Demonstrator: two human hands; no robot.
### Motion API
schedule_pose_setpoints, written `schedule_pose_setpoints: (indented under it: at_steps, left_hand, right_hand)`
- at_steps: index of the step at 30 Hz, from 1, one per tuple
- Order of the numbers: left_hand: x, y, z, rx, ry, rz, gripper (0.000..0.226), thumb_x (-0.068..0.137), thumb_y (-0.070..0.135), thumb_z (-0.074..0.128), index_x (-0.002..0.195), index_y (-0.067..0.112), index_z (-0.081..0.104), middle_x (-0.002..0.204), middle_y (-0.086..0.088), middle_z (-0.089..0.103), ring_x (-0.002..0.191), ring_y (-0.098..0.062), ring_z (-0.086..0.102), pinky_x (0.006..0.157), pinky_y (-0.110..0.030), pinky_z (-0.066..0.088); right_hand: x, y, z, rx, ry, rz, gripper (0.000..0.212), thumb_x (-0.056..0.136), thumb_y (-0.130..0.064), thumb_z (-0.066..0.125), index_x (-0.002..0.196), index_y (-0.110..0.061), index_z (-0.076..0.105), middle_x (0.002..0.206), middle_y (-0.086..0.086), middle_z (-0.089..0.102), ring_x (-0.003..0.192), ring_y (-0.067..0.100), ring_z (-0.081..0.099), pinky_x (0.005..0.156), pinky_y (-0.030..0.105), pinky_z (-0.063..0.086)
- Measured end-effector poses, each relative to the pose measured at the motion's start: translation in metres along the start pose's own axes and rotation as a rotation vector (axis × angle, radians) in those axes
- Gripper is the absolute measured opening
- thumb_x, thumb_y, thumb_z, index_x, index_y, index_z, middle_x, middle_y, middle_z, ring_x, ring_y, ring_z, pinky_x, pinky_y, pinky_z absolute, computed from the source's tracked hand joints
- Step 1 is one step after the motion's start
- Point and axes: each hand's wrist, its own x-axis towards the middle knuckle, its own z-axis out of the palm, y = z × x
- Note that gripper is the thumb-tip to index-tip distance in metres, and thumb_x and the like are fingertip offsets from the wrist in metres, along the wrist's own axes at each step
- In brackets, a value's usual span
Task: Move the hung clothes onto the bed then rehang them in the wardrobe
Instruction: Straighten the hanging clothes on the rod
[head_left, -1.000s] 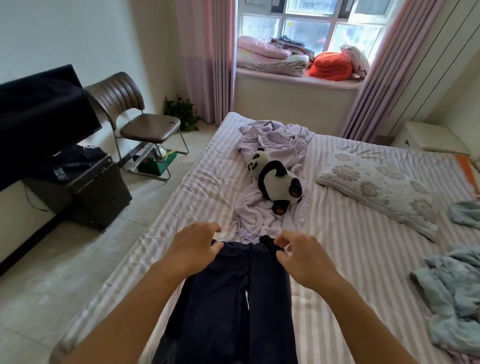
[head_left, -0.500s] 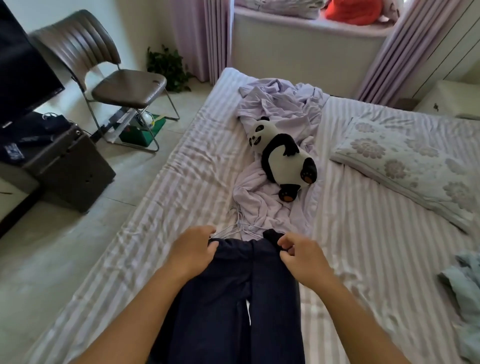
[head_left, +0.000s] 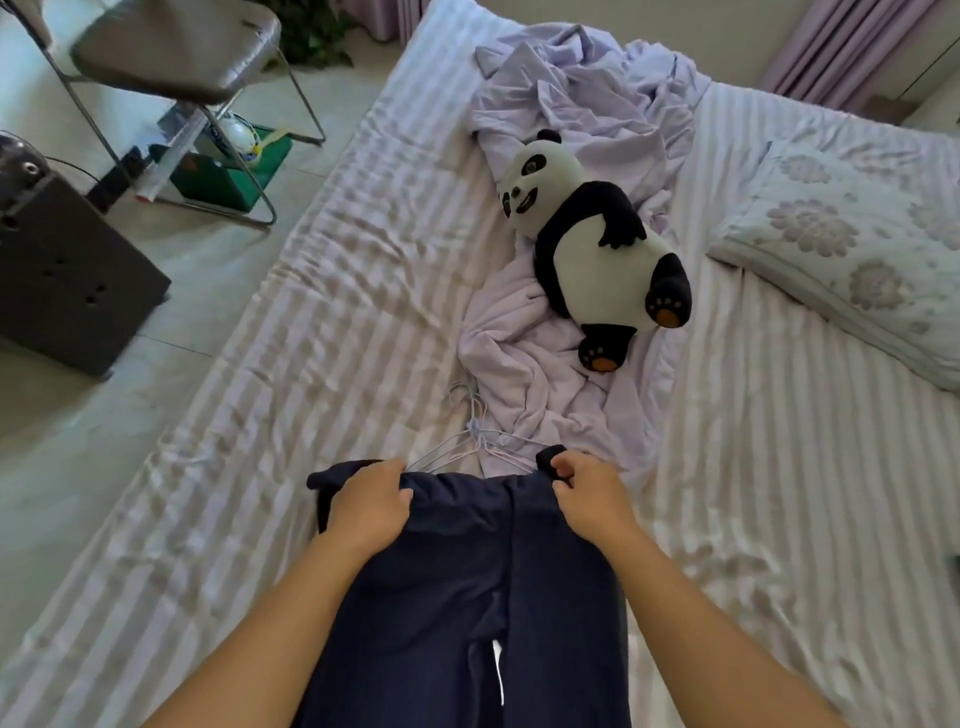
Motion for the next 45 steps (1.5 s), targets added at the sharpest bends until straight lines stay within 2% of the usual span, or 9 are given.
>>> schedule_pose_setpoints:
  at_steps: [5, 11, 17, 19, 21, 24, 28, 31, 45]
  left_hand:
    - [0.031, -0.012, 0.030, 0.019, -0.073, -0.056, 0.040, 0.097, 0.025, 0.055, 0.136, 0.018, 0.049, 0.132, -0.007, 0.058, 0.121, -0.030, 0.053, 0.092, -0.042, 0.046]
    - [0.041, -0.015, 0.042, 0.135, 0.003, -0.038, 0.046, 0.092, 0.025, 0.062, 0.135, 0.018, 0.047, 0.128, -0.007, 0.055, 0.120, -0.028, 0.050, 0.095, -0.040, 0.046]
    - [0.041, -0.003, 0.038, -0.081, 0.105, -0.033, 0.009, 0.097, 0.022, 0.056, 0.102, 0.018, 0.063, 0.104, -0.003, 0.060, 0.101, -0.026, 0.057, 0.086, -0.041, 0.049]
    - [0.037, 0.000, 0.036, -0.191, 0.127, -0.037, 0.017, 0.099, 0.023, 0.052, 0.084, 0.020, 0.058, 0.089, 0.003, 0.060, 0.086, -0.021, 0.059, 0.077, -0.042, 0.051]
    - [0.030, 0.002, 0.033, -0.257, 0.105, -0.042, 0.022, 0.101, 0.023, 0.048, 0.079, 0.022, 0.053, 0.076, 0.005, 0.060, 0.074, -0.017, 0.059, 0.072, -0.040, 0.050]
    - [0.015, 0.002, 0.027, -0.311, 0.111, -0.018, 0.025, 0.102, 0.020, 0.046, 0.078, 0.024, 0.053, 0.066, 0.002, 0.060, 0.065, -0.014, 0.057, 0.066, -0.035, 0.048]
    - [-0.008, -0.001, 0.018, -0.341, 0.143, -0.005, 0.026, 0.101, 0.019, 0.046, 0.077, 0.025, 0.054, 0.067, 0.001, 0.061, 0.066, -0.020, 0.059, 0.066, -0.038, 0.050]
    - [-0.025, -0.002, 0.007, -0.330, 0.177, 0.011, 0.027, 0.100, 0.019, 0.047, 0.074, 0.025, 0.054, 0.064, 0.001, 0.059, 0.064, -0.019, 0.057, 0.065, -0.040, 0.049]
    - [-0.128, -0.021, 0.020, -0.126, 0.095, 0.036, 0.022, 0.100, 0.022, 0.050, 0.078, 0.024, 0.051, 0.072, 0.001, 0.061, 0.068, -0.020, 0.058, 0.062, -0.039, 0.047]
  right_hand:
    - [0.033, 0.016, 0.028, -0.159, -0.147, 0.021, 0.043, 0.096, -0.020, 0.058, 0.138, -0.018, 0.051, 0.134, 0.006, 0.057, 0.122, 0.027, 0.053, 0.099, 0.039, 0.046]
    - [0.045, 0.033, 0.037, -0.325, 0.027, 0.006, 0.076, 0.086, -0.030, 0.070, 0.148, -0.016, 0.028, 0.147, 0.010, 0.034, 0.131, 0.029, 0.038, 0.107, 0.036, 0.037]
    - [0.055, 0.039, 0.034, -0.331, -0.046, -0.027, 0.095, 0.085, -0.031, 0.070, 0.157, -0.015, 0.009, 0.160, 0.008, 0.020, 0.145, 0.030, 0.024, 0.117, 0.040, 0.027]
    - [0.055, 0.038, 0.032, -0.318, -0.045, -0.047, 0.096, 0.084, -0.030, 0.070, 0.157, -0.017, 0.008, 0.160, 0.007, 0.022, 0.144, 0.029, 0.025, 0.117, 0.039, 0.028]
    - [0.052, 0.037, 0.028, -0.288, -0.026, -0.047, 0.091, 0.086, -0.029, 0.068, 0.157, -0.018, 0.012, 0.158, 0.006, 0.027, 0.143, 0.028, 0.028, 0.116, 0.039, 0.028]
    - [0.047, 0.036, 0.021, -0.275, 0.070, -0.043, 0.061, 0.094, -0.030, 0.059, 0.148, -0.015, 0.035, 0.148, 0.006, 0.043, 0.135, 0.028, 0.038, 0.111, 0.038, 0.031]
    - [0.033, 0.034, 0.002, -0.188, 0.199, -0.044, 0.013, 0.098, -0.024, 0.054, 0.102, -0.015, 0.062, 0.105, 0.006, 0.066, 0.100, 0.028, 0.057, 0.085, 0.037, 0.042]
    - [0.010, 0.033, -0.016, -0.078, 0.106, -0.029, 0.015, 0.100, -0.027, 0.052, 0.091, -0.015, 0.055, 0.085, 0.002, 0.060, 0.083, 0.025, 0.056, 0.074, 0.038, 0.044]
    - [-0.114, 0.071, 0.002, -0.022, -0.015, -0.074, 0.021, 0.096, -0.012, 0.052, 0.075, -0.014, 0.053, 0.062, -0.004, 0.048, 0.057, 0.013, 0.040, 0.056, 0.029, 0.032]
